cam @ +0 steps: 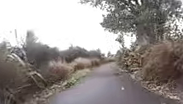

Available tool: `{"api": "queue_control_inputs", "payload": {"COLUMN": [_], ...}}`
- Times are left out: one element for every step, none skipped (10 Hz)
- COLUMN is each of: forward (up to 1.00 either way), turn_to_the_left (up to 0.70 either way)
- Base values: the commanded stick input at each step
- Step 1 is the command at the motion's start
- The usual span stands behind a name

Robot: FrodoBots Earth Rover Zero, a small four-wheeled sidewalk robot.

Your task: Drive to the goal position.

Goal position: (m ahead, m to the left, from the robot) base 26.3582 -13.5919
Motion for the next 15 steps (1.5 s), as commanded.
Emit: {"api": "queue_control_inputs", "payload": {"forward": [0.85,0.85,0.85,0.85,0.85,0.85,0.85,0.85,0.85,0.85,0.85,0.85,0.85,0.85,0.85], "turn_to_the_left": [0.0,0.0,0.0,0.0,0.0,0.0,0.0,0.0,0.0,0.0,0.0,0.0,0.0,-0.17,-0.34]}}
